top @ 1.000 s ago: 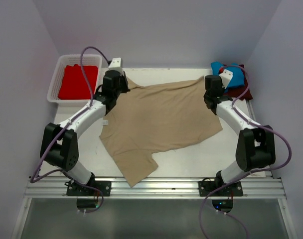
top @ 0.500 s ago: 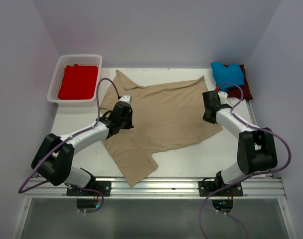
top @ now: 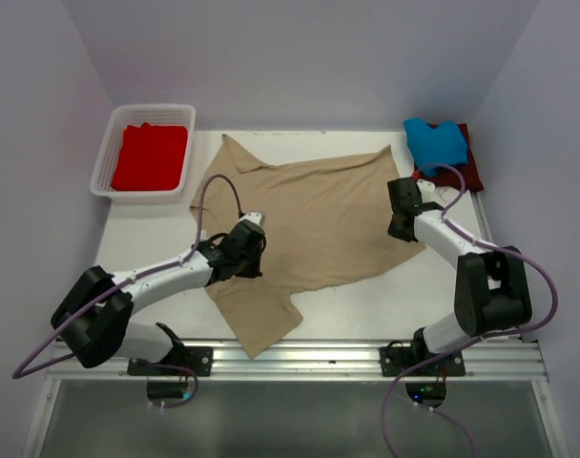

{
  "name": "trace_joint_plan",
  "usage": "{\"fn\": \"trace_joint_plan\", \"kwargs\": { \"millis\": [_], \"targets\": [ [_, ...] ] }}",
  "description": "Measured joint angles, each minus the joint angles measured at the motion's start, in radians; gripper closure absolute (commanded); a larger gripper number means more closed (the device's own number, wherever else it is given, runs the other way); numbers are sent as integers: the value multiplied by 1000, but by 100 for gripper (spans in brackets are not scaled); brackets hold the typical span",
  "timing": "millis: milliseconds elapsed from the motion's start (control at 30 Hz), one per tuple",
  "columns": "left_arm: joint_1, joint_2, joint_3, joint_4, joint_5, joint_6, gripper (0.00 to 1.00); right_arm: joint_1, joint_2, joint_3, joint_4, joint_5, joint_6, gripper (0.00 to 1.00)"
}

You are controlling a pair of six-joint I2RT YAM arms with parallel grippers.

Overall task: Fold and stack the t-shirts
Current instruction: Grap the side of the flattened tshirt closest away from the robot with both arms

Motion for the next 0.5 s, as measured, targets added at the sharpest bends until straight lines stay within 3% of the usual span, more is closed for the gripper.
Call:
{"fn": "trace_joint_plan", "kwargs": {
  "millis": [400,500],
  "targets": [
    [-525,-74,0,-370,24,-336,55,0,-30,-4,-21,27,24,88],
    [-636,-102,0,-471,14,-423,49,0,-30,-4,-21,26,26,86]
  ]
}}
